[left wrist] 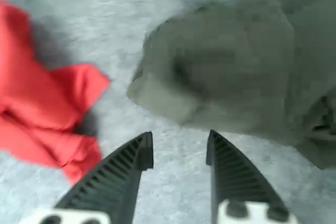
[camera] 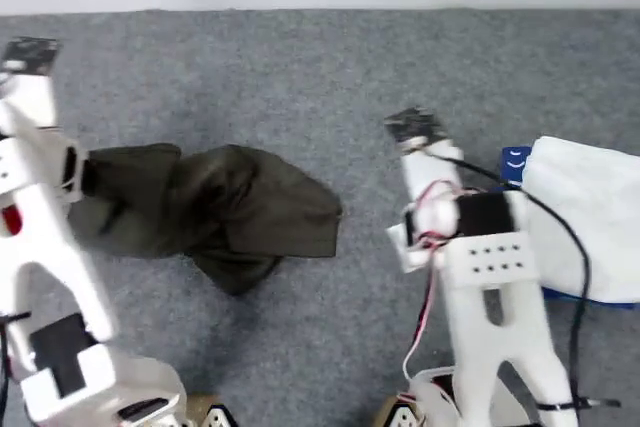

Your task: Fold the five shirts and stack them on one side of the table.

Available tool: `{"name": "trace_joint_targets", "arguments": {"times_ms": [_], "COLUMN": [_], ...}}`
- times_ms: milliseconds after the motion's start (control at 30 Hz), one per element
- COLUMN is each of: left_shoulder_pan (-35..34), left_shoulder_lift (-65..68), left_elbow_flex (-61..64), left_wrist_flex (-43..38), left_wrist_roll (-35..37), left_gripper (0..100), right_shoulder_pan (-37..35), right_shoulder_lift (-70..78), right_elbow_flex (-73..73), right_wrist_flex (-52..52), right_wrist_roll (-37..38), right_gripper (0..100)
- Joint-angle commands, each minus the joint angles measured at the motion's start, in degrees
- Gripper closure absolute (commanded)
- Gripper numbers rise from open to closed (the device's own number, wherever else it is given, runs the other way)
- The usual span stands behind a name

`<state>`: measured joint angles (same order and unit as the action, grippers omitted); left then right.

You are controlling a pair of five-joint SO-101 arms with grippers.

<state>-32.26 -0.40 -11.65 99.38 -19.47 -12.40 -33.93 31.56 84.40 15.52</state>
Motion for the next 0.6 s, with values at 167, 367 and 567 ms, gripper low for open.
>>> {"name": "trace_joint_targets", "arguments": {"times_ms": [167,367,567], "left_shoulder_pan": [-7.56,-12.04,-13.19], "left_shoulder_lift": [-10.73,-13.98,-17.14], "left_elbow_flex": [-0.04,0.04,3.38], "left_wrist_flex": [1.14,1.14,1.05], "left_wrist_roll": [-0.44,-0.35,-0.35], "left_gripper": [82,82,82], "right_shoulder_pan": [-14.29,-19.82,-21.67], "right_shoulder_lift": [5.67,19.91,35.82], "right_elbow_flex": [-0.62,-9.05,-22.51], "right_wrist_flex": [-6.37,-5.93,-1.89], "right_wrist_roll": [0.44,0.35,0.44], "right_gripper": [87.2,87.2,77.1]}}
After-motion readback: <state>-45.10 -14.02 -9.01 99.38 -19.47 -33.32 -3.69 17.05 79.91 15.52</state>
